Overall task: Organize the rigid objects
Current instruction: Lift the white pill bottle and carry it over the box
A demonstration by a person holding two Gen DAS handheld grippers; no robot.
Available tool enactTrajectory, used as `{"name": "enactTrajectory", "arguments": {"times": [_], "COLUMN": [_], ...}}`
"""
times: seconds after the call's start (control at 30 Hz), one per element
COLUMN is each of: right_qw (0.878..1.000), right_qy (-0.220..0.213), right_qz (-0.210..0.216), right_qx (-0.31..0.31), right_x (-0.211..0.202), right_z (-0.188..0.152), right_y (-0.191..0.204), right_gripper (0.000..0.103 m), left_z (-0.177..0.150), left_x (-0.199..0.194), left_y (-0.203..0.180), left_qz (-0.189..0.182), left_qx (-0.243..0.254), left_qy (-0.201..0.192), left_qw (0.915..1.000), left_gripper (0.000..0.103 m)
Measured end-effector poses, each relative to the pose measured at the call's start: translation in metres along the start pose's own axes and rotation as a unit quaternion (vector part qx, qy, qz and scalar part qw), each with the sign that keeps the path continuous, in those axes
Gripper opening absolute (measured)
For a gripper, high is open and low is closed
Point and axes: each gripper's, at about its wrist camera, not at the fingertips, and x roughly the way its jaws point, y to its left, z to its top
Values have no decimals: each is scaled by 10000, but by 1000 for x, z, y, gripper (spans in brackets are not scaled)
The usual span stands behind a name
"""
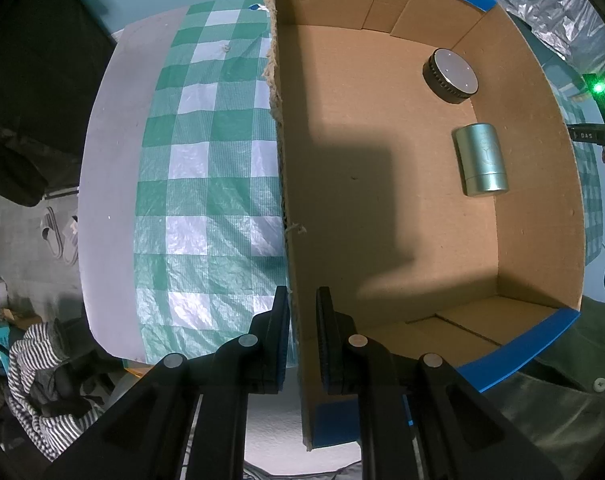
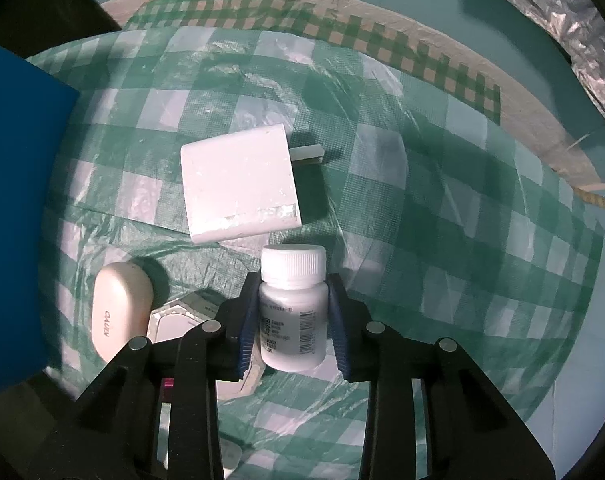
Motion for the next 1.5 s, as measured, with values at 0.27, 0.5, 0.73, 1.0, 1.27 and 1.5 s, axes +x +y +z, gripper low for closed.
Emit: {"name": "enactTrajectory", "arguments": {"times": [0.27, 0.5, 0.73, 1.0, 1.27, 1.5], "right_qw": [9999, 9996, 9989, 9966, 9909, 9810], "right_qy": [-36, -214, -304, -428, -556, -716], "right_qz": [64, 196, 303, 432, 596, 718], "right_qx": [104, -9, -163, -557, -1075, -1652], "right_x": [-13, -39, -61, -81, -102, -117], "right_z": [-4, -4, -1, 5, 17, 33], "right_y": [2, 16, 34, 66, 119, 179], "right_gripper": [32, 32, 32, 32, 32, 32], "left_z": [1, 2, 1, 0, -2, -3], "left_x": [0, 1, -1, -2, -1, -1], "left_y": [0, 0, 1, 4, 6, 5], "left_qz": [-1, -13, -36, -72, -88, -107], "left_qx": [7, 30, 46, 48, 38, 48], "left_qy": [-4, -10, -34, -48, -44, -70], "left_qw": [10000, 10000, 10000, 10000, 9999, 9999], "left_gripper": [12, 12, 12, 12, 12, 12]}}
